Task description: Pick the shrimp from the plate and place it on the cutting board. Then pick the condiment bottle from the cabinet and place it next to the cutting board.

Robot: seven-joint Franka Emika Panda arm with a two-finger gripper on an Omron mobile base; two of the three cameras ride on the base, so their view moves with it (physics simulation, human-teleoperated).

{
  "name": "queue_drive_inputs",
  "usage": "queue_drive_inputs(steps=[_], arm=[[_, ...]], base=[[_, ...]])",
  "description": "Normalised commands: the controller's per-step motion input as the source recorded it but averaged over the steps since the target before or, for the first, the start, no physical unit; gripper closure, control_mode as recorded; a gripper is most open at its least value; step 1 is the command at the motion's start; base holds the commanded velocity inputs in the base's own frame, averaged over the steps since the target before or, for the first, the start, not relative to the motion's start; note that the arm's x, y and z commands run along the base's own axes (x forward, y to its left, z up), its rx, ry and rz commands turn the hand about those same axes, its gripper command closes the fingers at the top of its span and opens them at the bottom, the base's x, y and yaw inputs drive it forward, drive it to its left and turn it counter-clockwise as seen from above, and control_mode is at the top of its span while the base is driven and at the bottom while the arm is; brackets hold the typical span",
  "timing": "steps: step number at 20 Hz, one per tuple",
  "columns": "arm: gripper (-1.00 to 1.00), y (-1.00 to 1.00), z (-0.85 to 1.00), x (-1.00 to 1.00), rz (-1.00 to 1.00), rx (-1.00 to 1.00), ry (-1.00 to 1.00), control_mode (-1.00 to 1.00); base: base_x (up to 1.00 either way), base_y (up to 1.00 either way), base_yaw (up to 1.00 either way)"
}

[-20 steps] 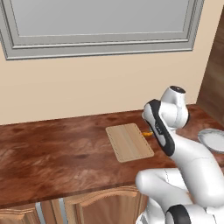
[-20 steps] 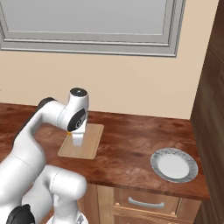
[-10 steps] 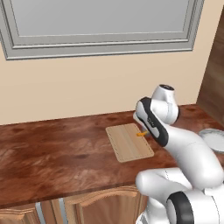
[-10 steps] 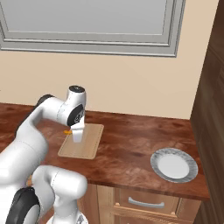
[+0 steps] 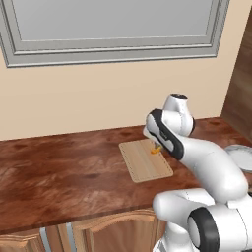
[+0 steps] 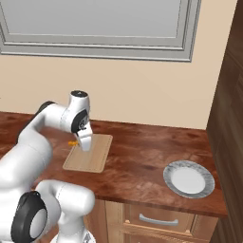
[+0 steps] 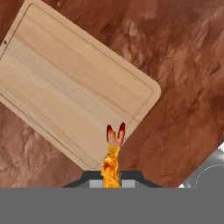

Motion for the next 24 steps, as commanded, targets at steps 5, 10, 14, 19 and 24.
queue_drive_inputs(steps=[5,10,14,19,24], arm=[[1.0,0.07,-0.39,0.01,0.18,-0.06,-0.24,-1.0],[1.0,0.03,-0.35,0.01,0.18,-0.06,-0.23,-1.0],[1.0,0.0,-0.18,0.14,0.17,-0.03,-0.11,-1.0],[1.0,0.0,-0.11,0.28,0.15,-0.01,-0.01,-1.0],[1.0,0.0,-0.05,0.4,0.11,-0.03,0.11,-1.0]], base=[[0.0,0.0,0.0],[0.0,0.0,0.0],[0.0,0.0,0.0],[0.0,0.0,0.0],[0.0,0.0,0.0]])
